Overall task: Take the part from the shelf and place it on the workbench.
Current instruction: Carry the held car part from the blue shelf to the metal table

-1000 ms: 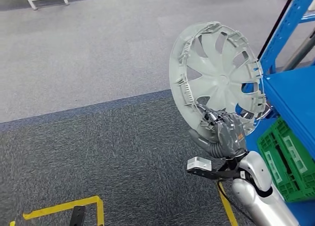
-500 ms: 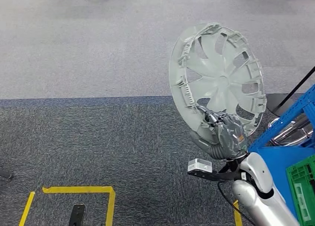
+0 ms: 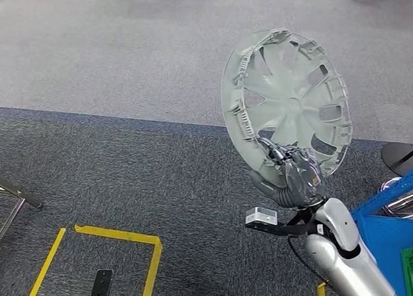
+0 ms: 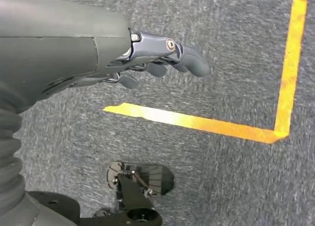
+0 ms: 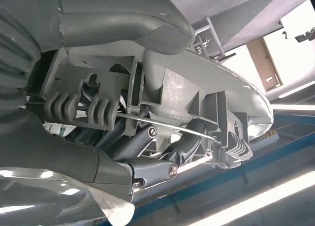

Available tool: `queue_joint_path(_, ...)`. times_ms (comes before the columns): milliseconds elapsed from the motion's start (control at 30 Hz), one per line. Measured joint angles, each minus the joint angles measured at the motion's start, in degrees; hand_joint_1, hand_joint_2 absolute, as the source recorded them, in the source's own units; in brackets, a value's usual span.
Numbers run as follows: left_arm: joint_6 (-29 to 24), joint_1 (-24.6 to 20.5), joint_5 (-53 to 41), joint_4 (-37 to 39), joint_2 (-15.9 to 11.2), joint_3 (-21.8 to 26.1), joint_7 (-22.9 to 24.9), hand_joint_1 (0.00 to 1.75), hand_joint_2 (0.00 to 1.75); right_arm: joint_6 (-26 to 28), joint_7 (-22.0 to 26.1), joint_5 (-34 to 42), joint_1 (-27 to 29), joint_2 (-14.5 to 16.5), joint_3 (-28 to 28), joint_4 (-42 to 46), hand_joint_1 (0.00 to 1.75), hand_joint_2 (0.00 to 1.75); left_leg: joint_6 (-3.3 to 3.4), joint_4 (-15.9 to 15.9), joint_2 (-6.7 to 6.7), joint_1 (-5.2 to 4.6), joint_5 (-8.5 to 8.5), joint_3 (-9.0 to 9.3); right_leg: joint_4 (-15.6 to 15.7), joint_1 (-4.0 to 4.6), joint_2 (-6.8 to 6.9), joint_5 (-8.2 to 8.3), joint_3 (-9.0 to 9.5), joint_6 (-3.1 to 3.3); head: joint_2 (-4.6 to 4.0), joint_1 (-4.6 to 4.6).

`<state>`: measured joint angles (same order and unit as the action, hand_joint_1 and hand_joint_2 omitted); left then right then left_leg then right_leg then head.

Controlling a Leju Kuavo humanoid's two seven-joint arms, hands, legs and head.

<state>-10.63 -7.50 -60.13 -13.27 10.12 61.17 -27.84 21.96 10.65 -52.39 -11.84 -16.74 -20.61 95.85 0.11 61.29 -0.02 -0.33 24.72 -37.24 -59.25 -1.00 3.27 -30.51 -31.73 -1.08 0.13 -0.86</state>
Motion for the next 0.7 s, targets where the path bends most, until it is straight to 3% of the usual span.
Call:
queue_joint_path(133,0.6,0.2,0.0,0.0,-0.2,-0.1,-0.2,0.00,1.75,0.3,-0.2,-0.5,0.0,0.0,0.0,0.0,1.75,1.75,0.91,-2.2,-0.06,-0.08,0.54,0.99,0.2,-0.08,-0.20,-0.45,-0.29,-1.23,0.00,0.08)
queue_joint_path(200,0.7,0.0,0.0,0.0,-0.3,-0.3,-0.2,0.00,1.75,0.3,-0.2,-0.4,0.0,0.0,0.0,0.0,1.75,1.75,1.55,-2.8,-0.19,0.20,0.44,1.64,-3.4,-0.17,-1.62,-2.38,-2.18,-1.47,0.00,0.27)
queue_joint_path(300,1.3,-0.2,-0.1,0.0,-0.4,-0.5,-0.4,0.00,1.75,0.3,-0.2,-0.5,0.1,0.0,0.0,-0.2,1.75,1.75,2.07,-2.8,-0.48,0.06,0.62,1.74,-13.2,-0.14,-3.02,-5.84,-7.69,-1.59,0.00,0.42)
queue_joint_path(333,1.4,-0.2,-0.1,0.0,-0.4,-0.5,-0.4,0.00,1.75,0.3,-0.2,-0.5,0.2,0.0,0.0,-0.3,1.75,1.75,2.12,-2.8,-0.54,0.03,0.65,1.74,-14.7,-0.13,-3.10,-6.26,-8.65,-1.62,0.00,0.42)
queue_joint_path(467,1.4,-0.2,-0.1,0.0,-0.4,-0.5,-0.4,0.00,1.75,0.3,-0.2,-0.4,0.2,0.0,0.0,-0.3,1.75,1.75,2.15,-2.8,-0.64,-0.02,0.69,1.76,-16.0,-0.12,-3.12,-6.27,-9.63,-1.65,0.00,0.42)
queue_joint_path(500,1.4,-0.1,0.0,0.0,-0.5,-0.6,-0.4,0.00,1.75,0.3,-0.2,-0.4,0.3,0.0,0.0,-0.4,1.75,1.75,2.09,-2.8,-0.80,-0.03,0.83,1.91,-14.2,-0.14,-3.12,-4.39,-9.24,-1.63,0.00,0.41)
queue_joint_path(600,1.4,0.0,0.2,0.0,-0.7,-0.6,-0.5,0.00,1.75,0.3,-0.2,-0.4,0.5,0.0,0.0,-0.5,1.75,1.75,1.14,-2.0,-1.52,-0.24,1.70,2.22,-2.2,-0.09,-3.49,2.23,-4.39,-1.18,0.00,0.42)
queue_joint_path(633,1.4,0.1,0.2,0.0,-0.8,-0.6,-0.5,0.00,1.75,0.3,-0.2,-0.4,0.6,0.0,0.0,-0.5,1.75,1.75,0.83,-1.9,-1.64,-0.29,1.84,2.21,-0.3,-0.02,-3.62,2.57,-3.37,-0.93,0.00,0.42)
queue_joint_path(700,1.4,0.2,0.2,0.0,-0.8,-0.7,-0.5,0.00,1.75,0.4,-0.2,-0.4,0.8,0.0,0.1,-0.5,1.75,1.75,0.41,-1.6,-1.51,-0.21,2.22,2.19,-0.2,-0.10,-3.55,2.61,-3.12,-0.33,0.00,0.36)
